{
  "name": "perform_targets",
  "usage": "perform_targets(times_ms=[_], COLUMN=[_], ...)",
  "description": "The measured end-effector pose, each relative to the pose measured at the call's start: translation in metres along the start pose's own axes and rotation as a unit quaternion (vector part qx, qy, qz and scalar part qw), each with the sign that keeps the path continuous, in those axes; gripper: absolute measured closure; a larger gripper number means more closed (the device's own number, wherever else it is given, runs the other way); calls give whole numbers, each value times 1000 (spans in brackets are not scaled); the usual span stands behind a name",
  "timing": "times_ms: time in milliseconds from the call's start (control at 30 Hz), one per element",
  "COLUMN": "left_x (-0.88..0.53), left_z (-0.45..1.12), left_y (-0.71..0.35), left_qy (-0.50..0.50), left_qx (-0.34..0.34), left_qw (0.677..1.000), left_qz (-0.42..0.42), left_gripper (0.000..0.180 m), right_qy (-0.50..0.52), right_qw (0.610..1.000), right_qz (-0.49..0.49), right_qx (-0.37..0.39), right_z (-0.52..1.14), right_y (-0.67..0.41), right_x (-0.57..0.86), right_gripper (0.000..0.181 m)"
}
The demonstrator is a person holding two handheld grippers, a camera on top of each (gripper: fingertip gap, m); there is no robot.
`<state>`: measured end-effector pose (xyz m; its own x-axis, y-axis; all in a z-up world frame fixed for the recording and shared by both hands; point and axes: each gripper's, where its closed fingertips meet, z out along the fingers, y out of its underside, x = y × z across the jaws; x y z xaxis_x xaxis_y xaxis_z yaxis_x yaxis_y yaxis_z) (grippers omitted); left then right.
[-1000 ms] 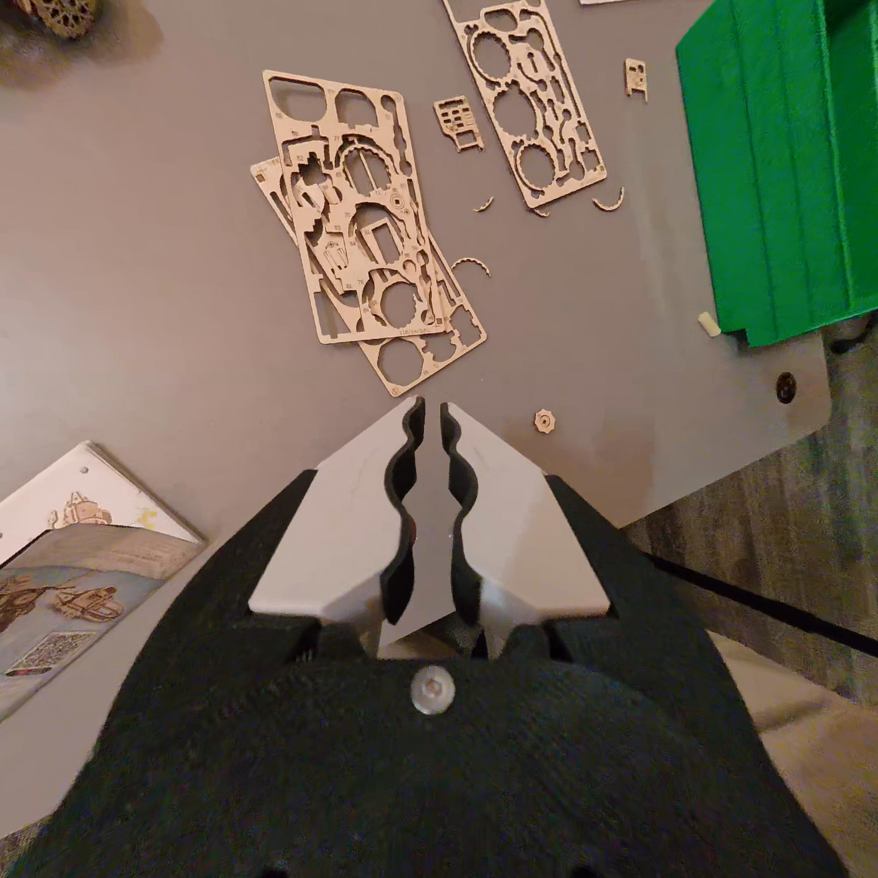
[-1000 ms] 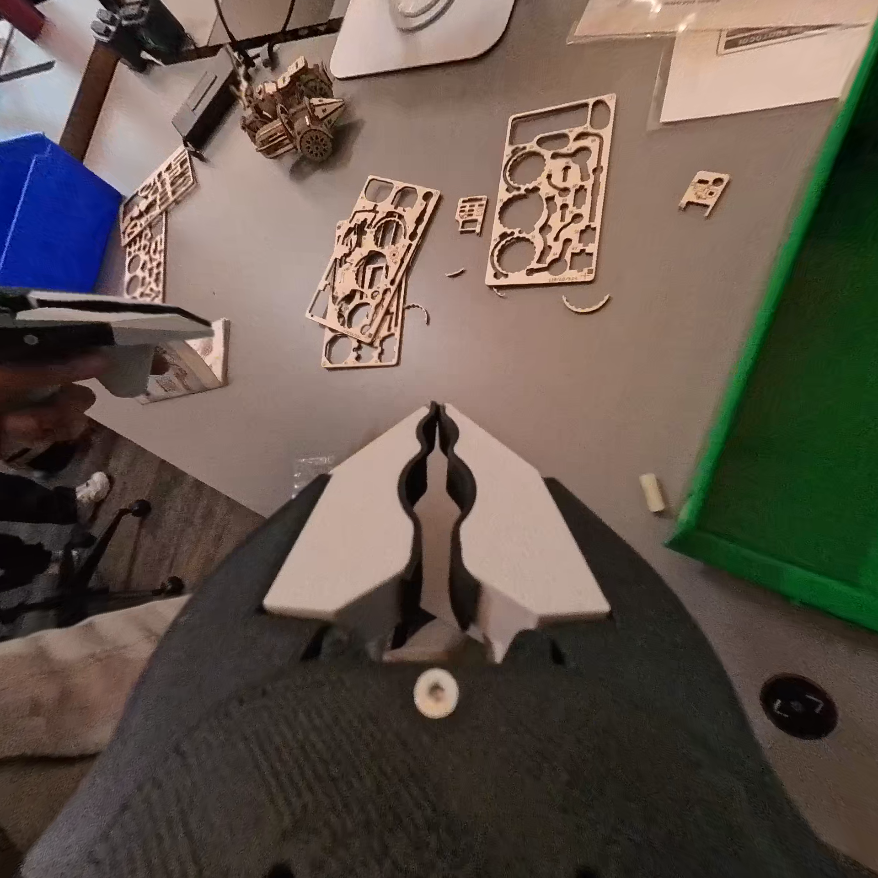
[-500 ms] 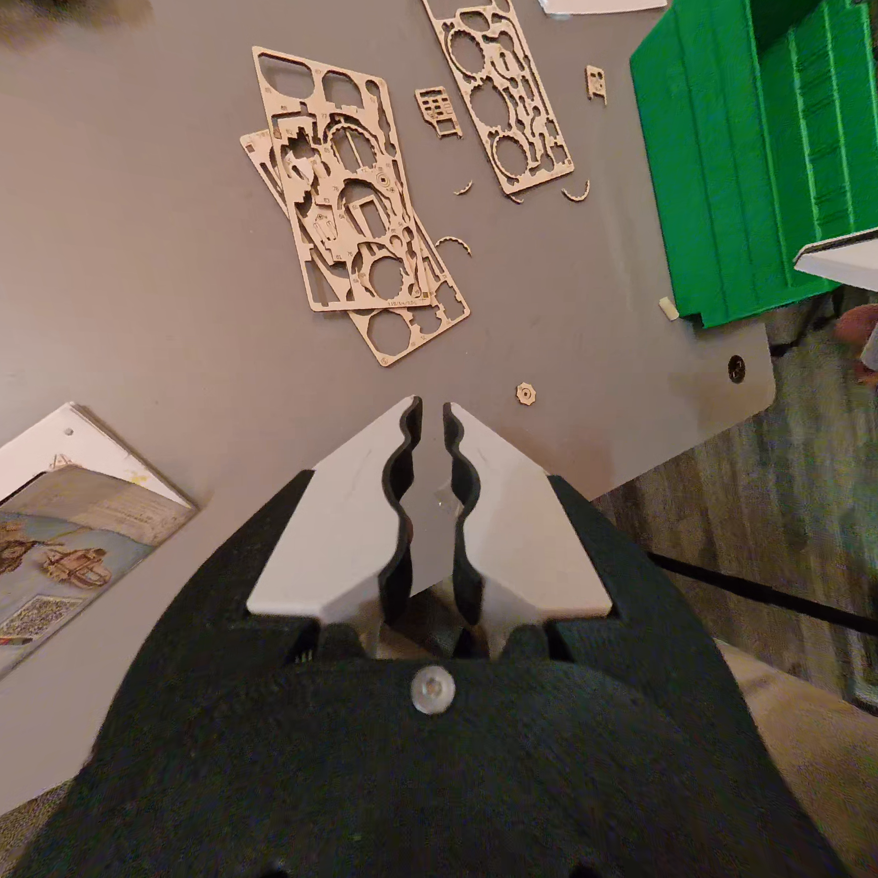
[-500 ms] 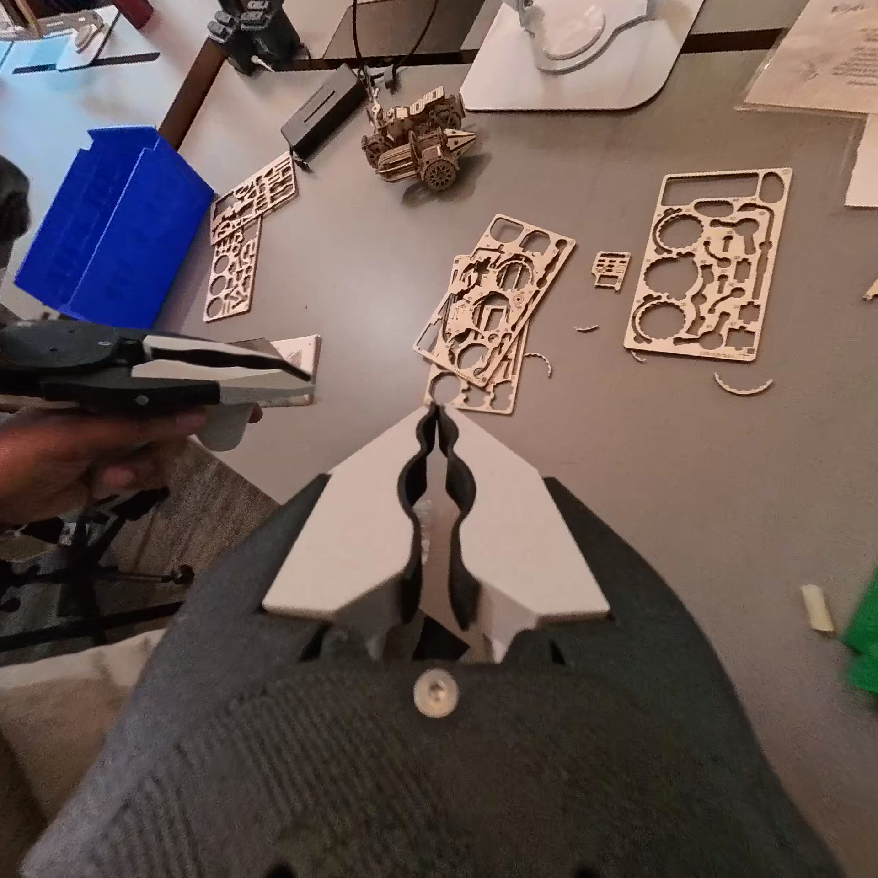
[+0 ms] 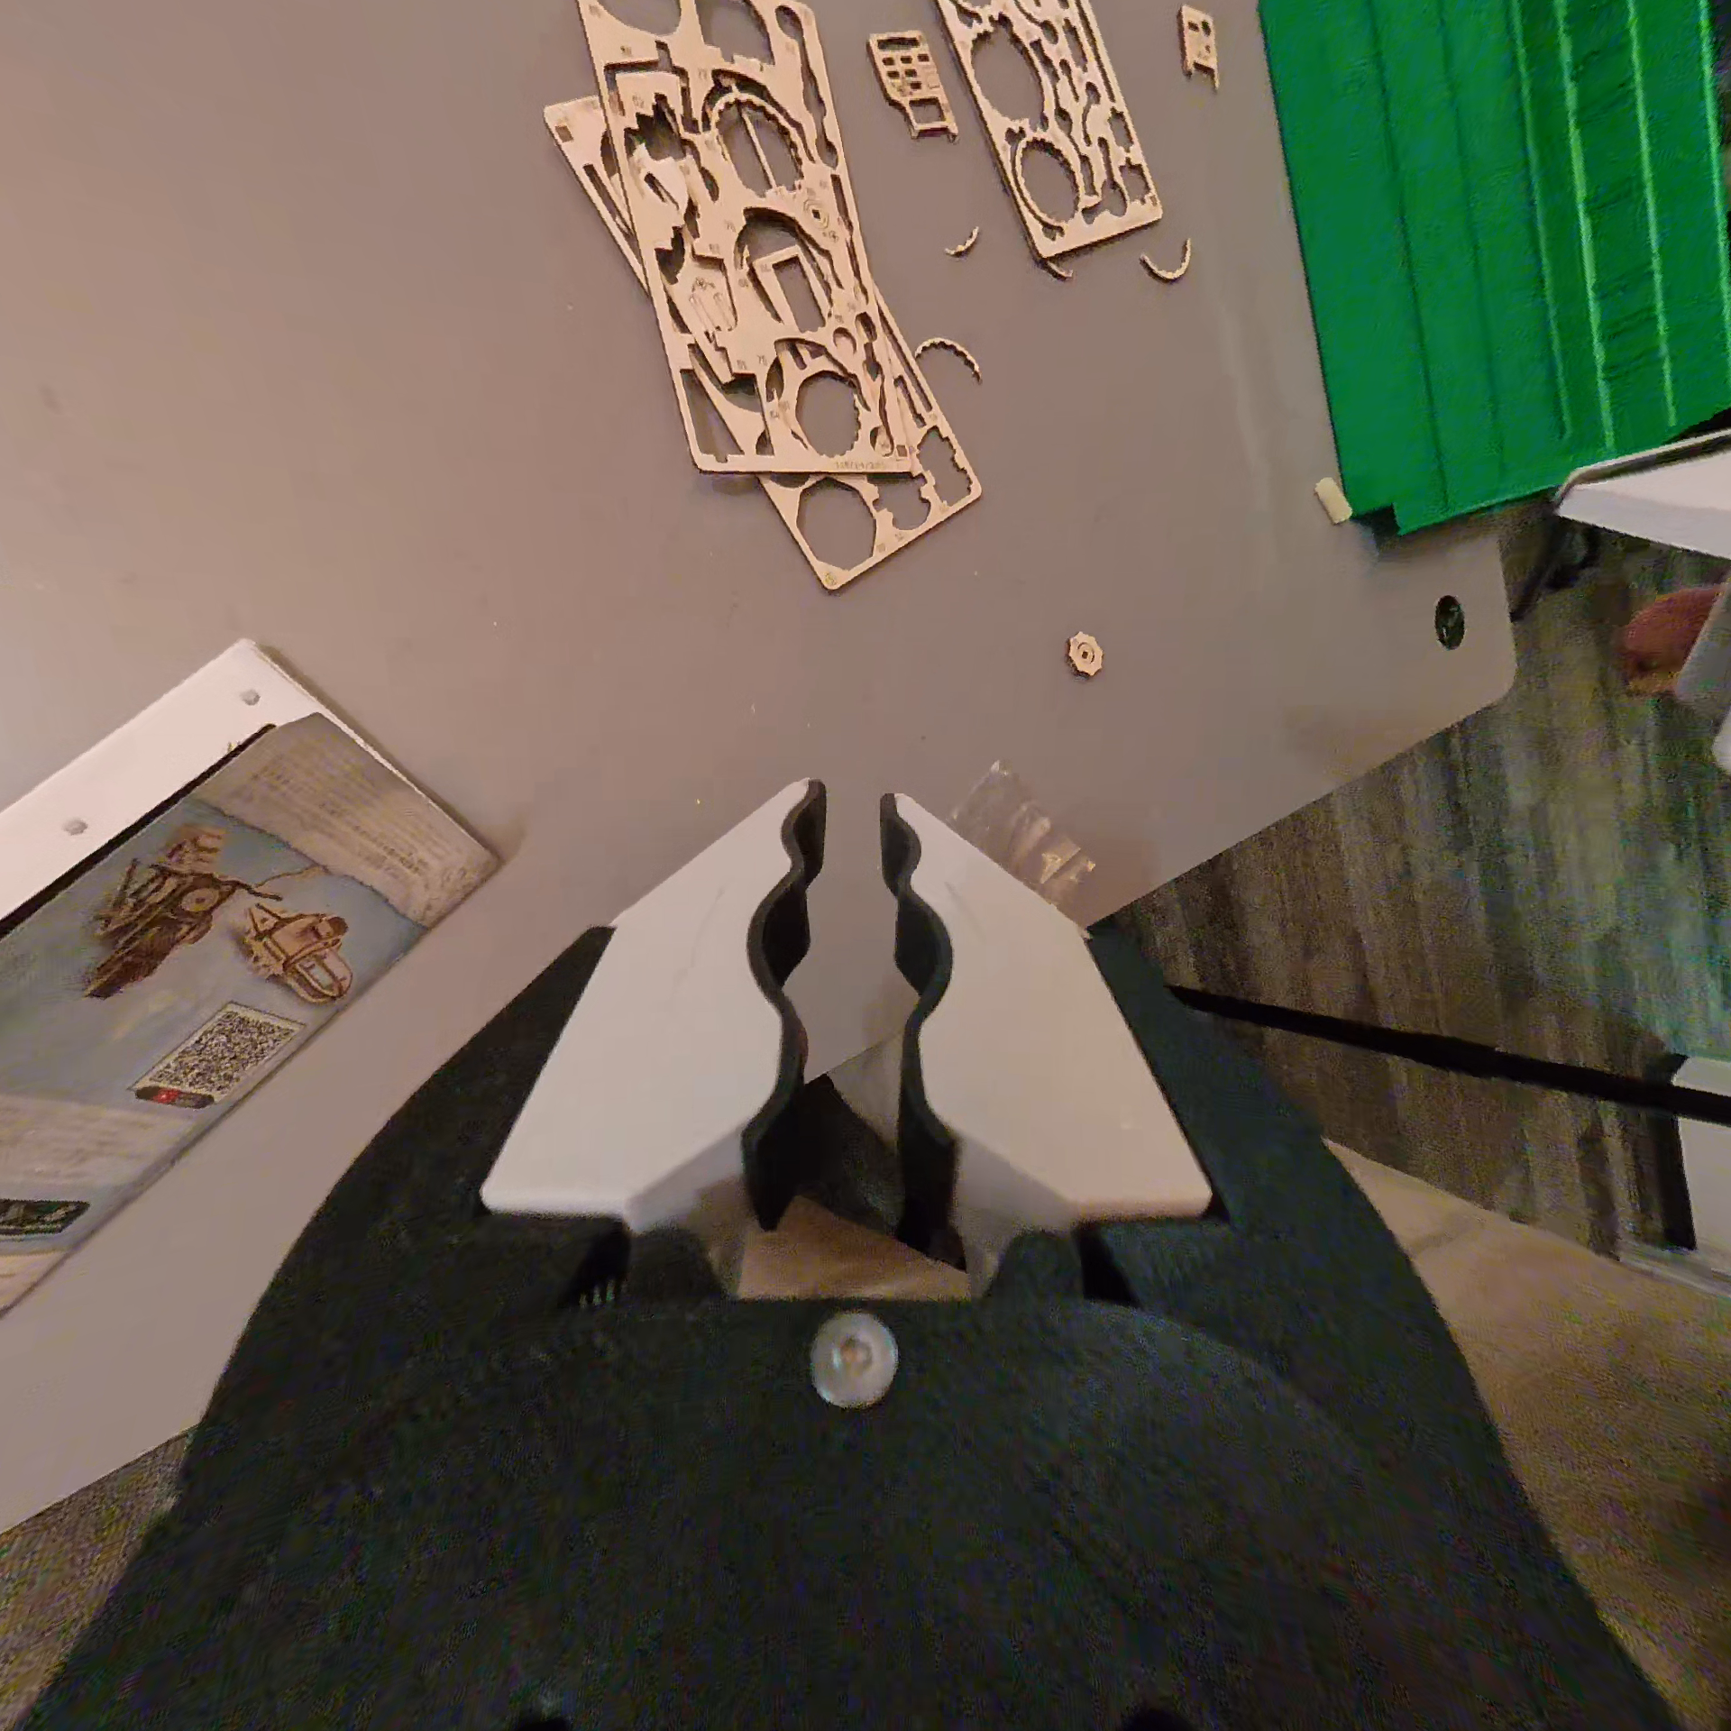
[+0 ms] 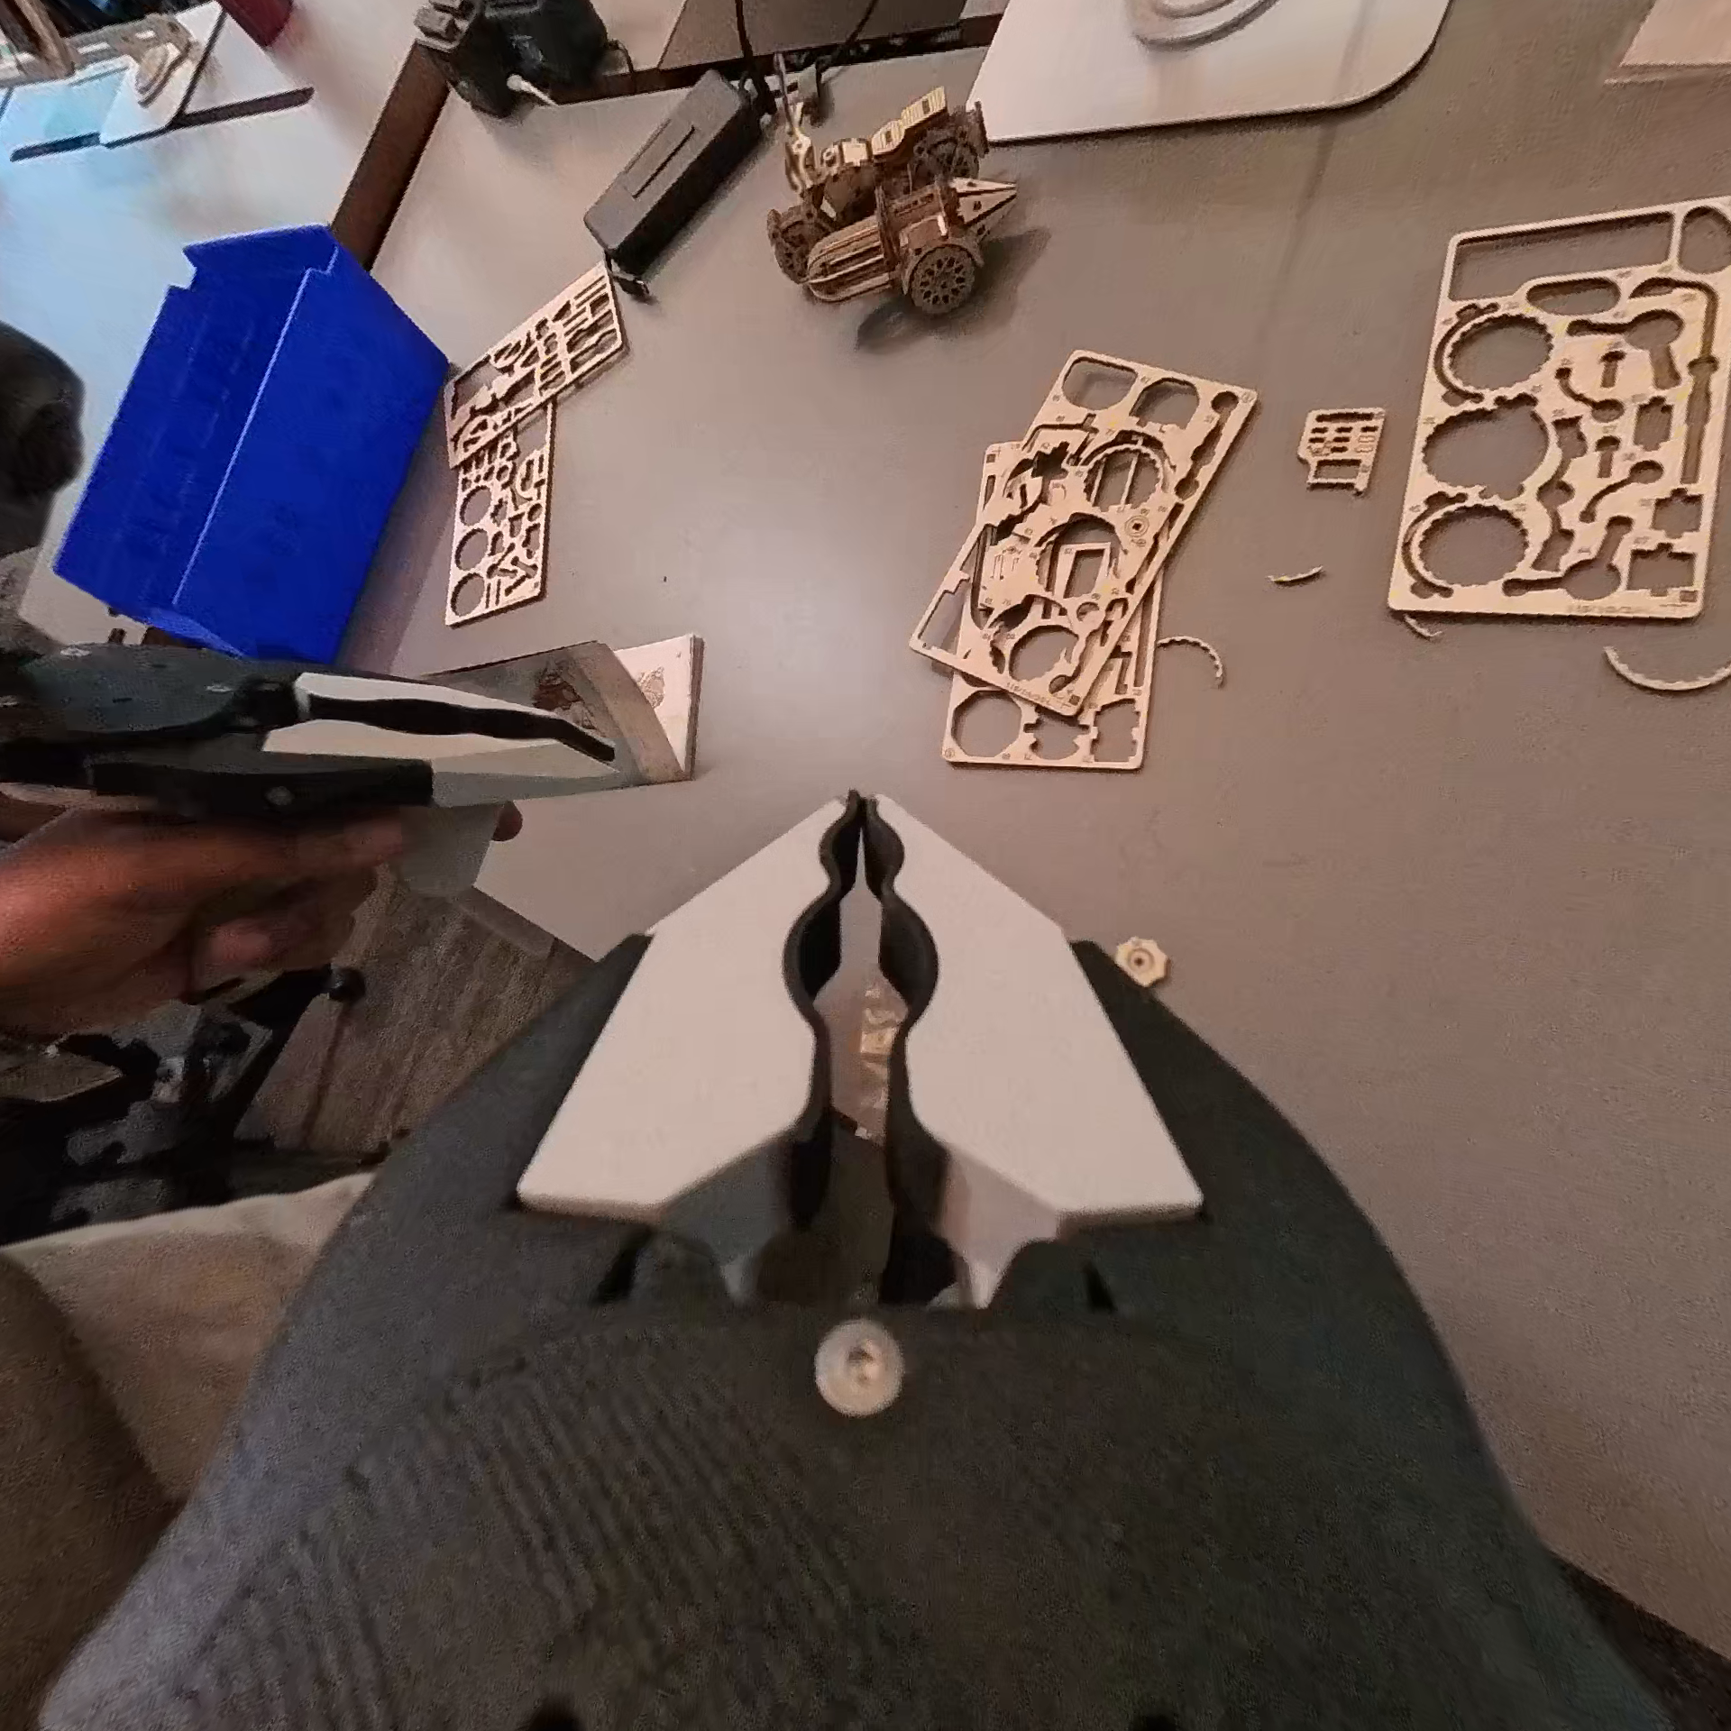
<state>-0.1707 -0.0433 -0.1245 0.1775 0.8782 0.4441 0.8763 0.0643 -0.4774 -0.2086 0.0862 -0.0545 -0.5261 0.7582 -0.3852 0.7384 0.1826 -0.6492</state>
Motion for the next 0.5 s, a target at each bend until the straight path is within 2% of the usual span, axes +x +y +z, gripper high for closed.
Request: perform_targets(times_ms=[500], left_x=[-9], left_z=[-7], left_y=[-16], left_qy=[44], left_qx=[1], left_qw=[998], left_qz=[37], left_gripper=[174], right_qy=[29], right_qw=[999], right_qz=[37], right_qx=[22], right_z=[-3], right_y=[5], right_x=[-14], right_gripper=[175])
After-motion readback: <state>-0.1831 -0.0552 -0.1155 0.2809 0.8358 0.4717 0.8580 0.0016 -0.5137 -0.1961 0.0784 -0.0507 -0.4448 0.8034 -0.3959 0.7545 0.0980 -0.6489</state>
